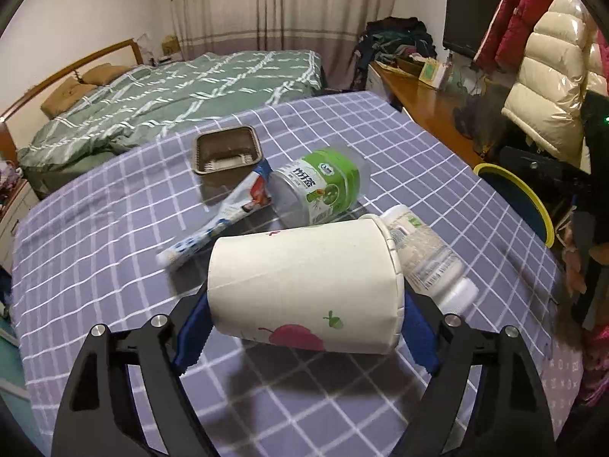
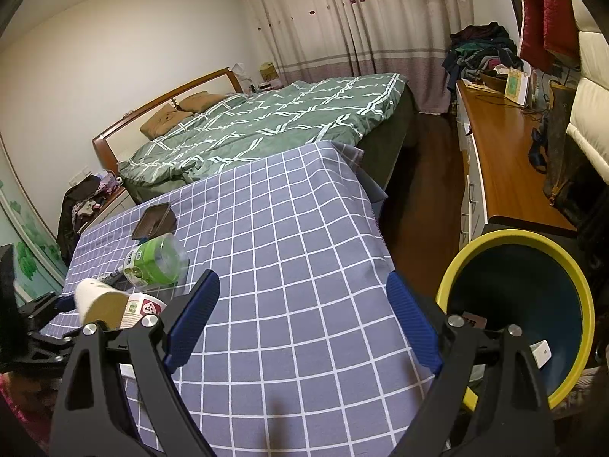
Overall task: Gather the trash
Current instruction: 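Grasp the white paper cup with the left gripper and lift it, then carry the paper cup over the bin and open the left gripper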
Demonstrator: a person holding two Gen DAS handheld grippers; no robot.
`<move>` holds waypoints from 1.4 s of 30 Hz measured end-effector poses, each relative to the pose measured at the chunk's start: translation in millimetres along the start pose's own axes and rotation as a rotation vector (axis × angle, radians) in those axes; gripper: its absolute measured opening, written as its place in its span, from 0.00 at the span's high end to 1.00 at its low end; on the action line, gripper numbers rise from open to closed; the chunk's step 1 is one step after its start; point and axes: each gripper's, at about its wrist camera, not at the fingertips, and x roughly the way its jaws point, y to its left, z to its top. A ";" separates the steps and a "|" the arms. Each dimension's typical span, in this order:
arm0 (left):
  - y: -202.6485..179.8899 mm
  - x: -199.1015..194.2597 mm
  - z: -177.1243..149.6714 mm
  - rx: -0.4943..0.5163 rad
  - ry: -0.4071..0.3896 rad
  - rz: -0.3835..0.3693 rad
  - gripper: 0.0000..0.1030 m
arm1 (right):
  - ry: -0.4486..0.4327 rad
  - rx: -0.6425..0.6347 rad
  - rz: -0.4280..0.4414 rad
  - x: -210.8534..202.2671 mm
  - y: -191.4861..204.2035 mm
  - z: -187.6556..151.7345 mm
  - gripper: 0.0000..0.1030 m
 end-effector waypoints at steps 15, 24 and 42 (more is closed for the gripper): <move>-68.0 -63.7 12.7 0.020 -0.049 -0.040 0.19 | -0.087 -0.014 -0.165 -63.0 -48.2 -13.4 0.18; -160.0 -21.6 59.0 0.083 -0.018 -0.189 0.19 | -0.139 0.023 -0.336 -120.1 -108.7 -35.7 0.18; -366.5 125.1 126.4 0.249 0.098 -0.295 0.18 | -0.164 0.186 -0.397 -169.9 -189.4 -76.5 0.18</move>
